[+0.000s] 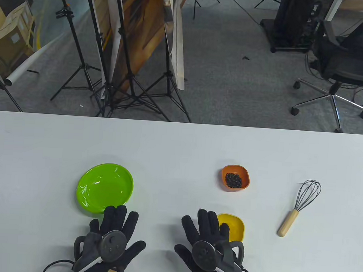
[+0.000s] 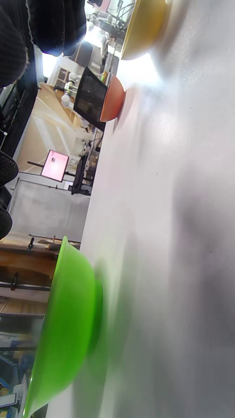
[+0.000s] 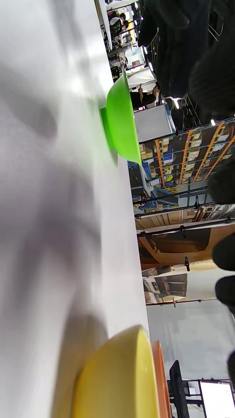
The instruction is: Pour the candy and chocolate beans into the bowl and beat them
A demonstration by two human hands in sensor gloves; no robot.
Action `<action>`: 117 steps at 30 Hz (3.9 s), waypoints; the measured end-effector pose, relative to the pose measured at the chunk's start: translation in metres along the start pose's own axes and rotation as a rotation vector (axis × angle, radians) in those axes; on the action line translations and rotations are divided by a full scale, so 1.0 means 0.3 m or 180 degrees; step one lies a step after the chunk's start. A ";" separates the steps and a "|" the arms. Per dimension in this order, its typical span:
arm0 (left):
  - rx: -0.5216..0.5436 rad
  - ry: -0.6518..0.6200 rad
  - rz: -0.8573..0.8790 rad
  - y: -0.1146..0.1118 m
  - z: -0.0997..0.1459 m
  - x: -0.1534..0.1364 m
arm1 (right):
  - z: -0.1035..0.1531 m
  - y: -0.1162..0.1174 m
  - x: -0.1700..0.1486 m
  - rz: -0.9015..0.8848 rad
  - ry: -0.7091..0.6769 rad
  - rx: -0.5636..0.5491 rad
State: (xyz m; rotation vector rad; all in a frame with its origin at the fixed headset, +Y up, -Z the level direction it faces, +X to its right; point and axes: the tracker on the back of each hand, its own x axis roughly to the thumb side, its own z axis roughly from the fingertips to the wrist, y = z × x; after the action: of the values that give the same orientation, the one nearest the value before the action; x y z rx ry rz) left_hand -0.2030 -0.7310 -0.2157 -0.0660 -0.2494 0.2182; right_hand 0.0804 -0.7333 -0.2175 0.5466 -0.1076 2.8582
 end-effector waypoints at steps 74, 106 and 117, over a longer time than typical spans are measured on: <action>-0.0225 0.2043 0.2148 0.051 -0.606 -0.282 | 0.007 -0.057 -0.140 -0.0314 0.0470 -0.0133; -0.0368 0.1960 0.1969 -0.079 -0.671 -0.176 | 0.003 -0.067 -0.178 -0.0355 0.0568 -0.0105; -0.0103 0.1659 0.1631 0.036 -0.554 -0.139 | -0.001 -0.064 -0.186 -0.0362 0.0597 -0.0084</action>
State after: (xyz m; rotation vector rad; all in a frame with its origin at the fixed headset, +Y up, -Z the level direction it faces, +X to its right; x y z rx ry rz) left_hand -0.2028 -0.7359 -0.3875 -0.2153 0.2911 0.6935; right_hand 0.1354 -0.7263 -0.2380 0.2682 -0.0796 2.7756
